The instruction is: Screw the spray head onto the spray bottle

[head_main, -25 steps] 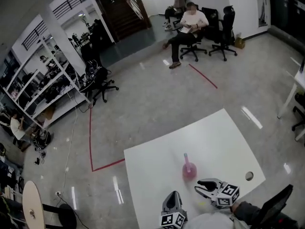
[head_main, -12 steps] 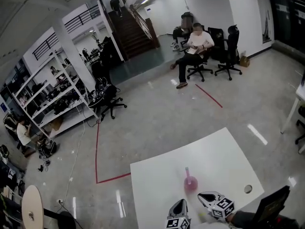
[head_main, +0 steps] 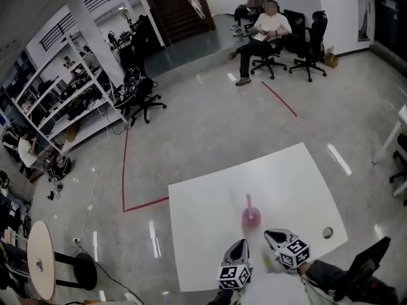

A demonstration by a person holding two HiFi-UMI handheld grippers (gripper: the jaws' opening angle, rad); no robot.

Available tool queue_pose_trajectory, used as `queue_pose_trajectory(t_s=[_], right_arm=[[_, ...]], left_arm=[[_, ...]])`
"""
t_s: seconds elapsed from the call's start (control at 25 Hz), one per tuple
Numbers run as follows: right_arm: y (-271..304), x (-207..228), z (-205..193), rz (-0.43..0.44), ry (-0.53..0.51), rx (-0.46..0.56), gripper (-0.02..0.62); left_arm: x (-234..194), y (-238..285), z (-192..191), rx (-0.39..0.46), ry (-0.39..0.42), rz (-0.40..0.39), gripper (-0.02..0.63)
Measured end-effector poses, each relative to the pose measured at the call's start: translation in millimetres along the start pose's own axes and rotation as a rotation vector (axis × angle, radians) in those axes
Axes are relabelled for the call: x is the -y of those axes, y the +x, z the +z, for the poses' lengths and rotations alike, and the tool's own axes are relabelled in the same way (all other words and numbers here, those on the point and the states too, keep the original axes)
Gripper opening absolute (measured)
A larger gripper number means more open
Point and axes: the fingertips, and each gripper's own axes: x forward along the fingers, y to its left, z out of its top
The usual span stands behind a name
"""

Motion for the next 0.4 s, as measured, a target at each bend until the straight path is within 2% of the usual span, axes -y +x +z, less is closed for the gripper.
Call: queue_pose_trajectory(t_s=[0.4], right_arm=[[8.5,1.5,3.4,0.035,-0.006,-0.040,-0.005]], left_arm=[[-2.8,5.3,-2.8,-0.034,-0.046,0.004,0.003]])
